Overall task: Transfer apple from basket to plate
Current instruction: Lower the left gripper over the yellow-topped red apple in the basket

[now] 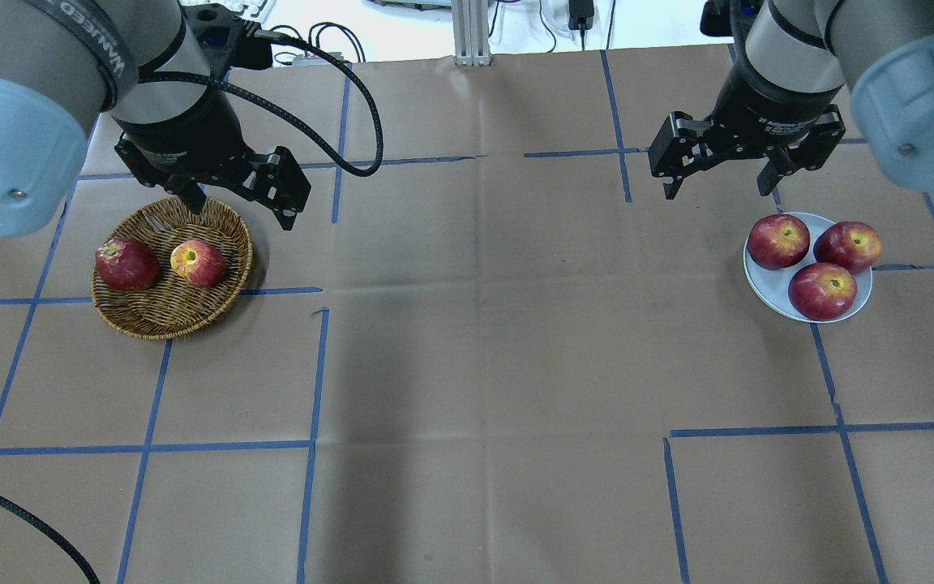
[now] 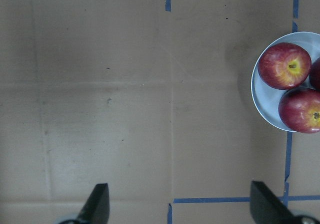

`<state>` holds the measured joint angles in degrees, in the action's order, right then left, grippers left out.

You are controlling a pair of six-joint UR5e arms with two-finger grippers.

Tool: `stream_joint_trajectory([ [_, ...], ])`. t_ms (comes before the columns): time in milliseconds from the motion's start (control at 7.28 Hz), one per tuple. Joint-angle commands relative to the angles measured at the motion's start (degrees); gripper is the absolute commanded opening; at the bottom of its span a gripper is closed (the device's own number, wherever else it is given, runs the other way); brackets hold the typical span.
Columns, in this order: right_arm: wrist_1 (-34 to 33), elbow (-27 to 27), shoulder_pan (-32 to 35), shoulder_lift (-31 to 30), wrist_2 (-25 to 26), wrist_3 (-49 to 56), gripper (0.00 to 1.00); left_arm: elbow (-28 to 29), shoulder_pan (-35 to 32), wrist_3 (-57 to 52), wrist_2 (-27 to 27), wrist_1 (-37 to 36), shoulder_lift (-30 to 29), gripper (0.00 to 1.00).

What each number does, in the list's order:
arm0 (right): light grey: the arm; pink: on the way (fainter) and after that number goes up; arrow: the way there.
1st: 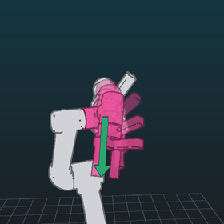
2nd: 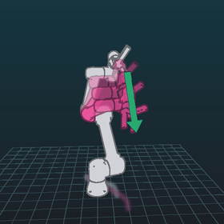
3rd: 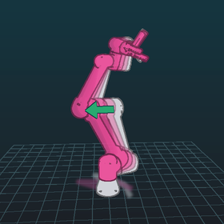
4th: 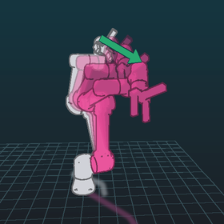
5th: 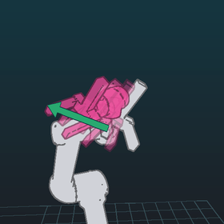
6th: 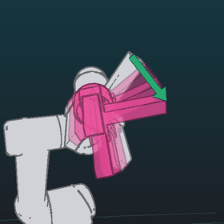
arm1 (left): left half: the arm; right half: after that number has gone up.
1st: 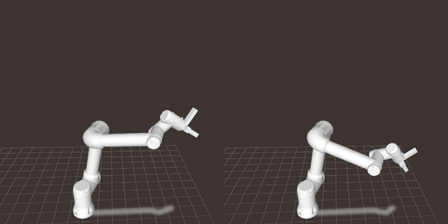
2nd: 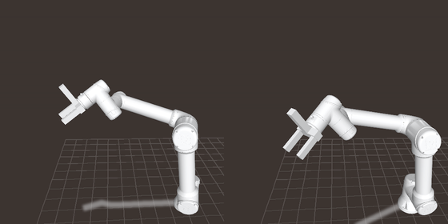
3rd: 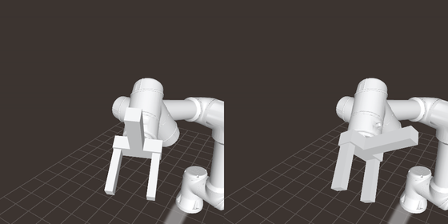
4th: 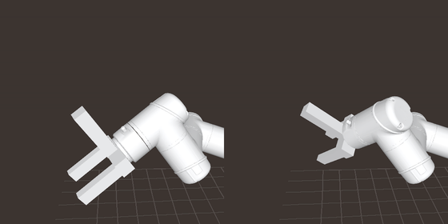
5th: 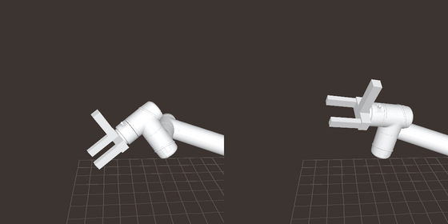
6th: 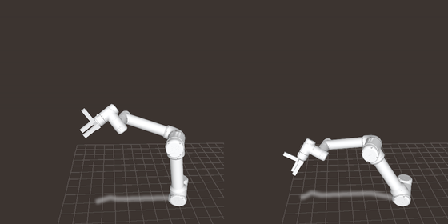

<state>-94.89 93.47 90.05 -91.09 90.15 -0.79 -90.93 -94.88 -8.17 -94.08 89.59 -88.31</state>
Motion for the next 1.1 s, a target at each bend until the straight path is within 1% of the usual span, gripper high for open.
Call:
stream_joint_trajectory([
  [0,-3.87,1.01,0.03,0.82,-0.14,0.09,1.00,0.05,2.04,-4.02,0.03,-0.12,0.07,0.99],
  [137,-6.86,2.06,0.03,2.65,0.38,0.87,1.00,0.05,6.76,-8.31,0.47,-0.04,-0.02,0.99],
  [275,-8.54,2.68,0.56,1.54,0.90,-0.08,1.00,0.05,10.81,-12.53,0.47,-0.12,-0.97,0.99],
  [412,-7.43,3.21,0.82,1.79,-0.14,-2.27,1.00,0.05,12.94,-14.92,0.30,-0.82,-1.85,0.99],
  [550,-6.29,2.78,1.52,0.92,0.03,-2.20,1.00,-0.12,13.92,-18.25,0.12,-4.74,-4.56,0.99],
  [687,-5.58,3.21,1.96,-0.65,0.38,-2.37,1.00,-0.04,15.23,-19.24,0.04,-7.91,-8.68,0.99],
  [824,-5.40,3.91,1.97,-0.41,0.21,-2.38,1.00,-0.04,17.07,-20.04,0.30,-9.08,-11.50,0.99],
  [962,-5.48,3.74,1.88,-0.41,0.73,-2.38,1.00,-0.82,18.14,-22.48,0.39,-13.96,-13.71,0.98],
])
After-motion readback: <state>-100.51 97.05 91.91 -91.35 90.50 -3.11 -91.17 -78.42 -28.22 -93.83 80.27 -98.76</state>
